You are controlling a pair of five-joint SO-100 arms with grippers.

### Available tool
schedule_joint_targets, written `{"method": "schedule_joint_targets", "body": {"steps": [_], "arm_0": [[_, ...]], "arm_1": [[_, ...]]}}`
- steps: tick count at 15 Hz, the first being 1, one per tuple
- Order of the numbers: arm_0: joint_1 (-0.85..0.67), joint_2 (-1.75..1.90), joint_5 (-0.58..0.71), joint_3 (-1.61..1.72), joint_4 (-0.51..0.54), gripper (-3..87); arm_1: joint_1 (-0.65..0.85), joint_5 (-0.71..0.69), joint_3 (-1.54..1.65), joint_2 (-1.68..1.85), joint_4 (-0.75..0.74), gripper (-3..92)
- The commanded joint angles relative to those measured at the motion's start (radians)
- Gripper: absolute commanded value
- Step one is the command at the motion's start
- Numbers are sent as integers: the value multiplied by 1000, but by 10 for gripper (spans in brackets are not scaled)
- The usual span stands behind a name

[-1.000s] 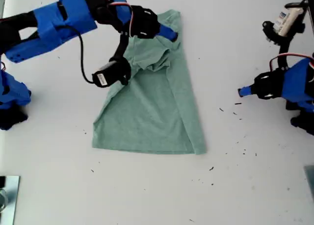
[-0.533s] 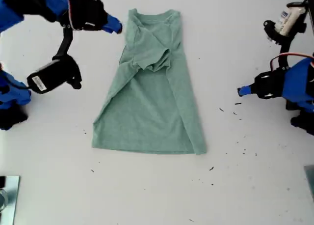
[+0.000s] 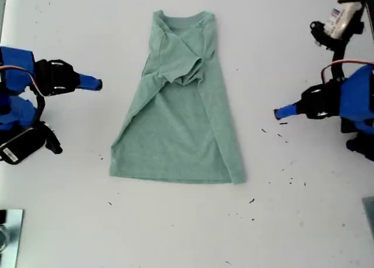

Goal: Fold t shirt

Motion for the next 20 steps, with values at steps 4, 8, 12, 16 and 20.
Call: {"method": "schedule_joint_targets", "body": {"steps": [4,8,12,16,20], "arm_0": [[21,12,-17,-14,-6,-2],[21,29,-6,-9,-5,-2],[28,35,11,-6,-6,-2],[43,60,11,2,-5,-2],[52,78,9,3,0,-2]], "arm_1": [[-245,94,-1039,-986,258,381],[-331,195,-1206,-1293,281,373],[-368,202,-1062,-1427,117,333],[-394,186,-923,-1402,-72,36],[-416,114,-1019,-1236,149,25]]}}
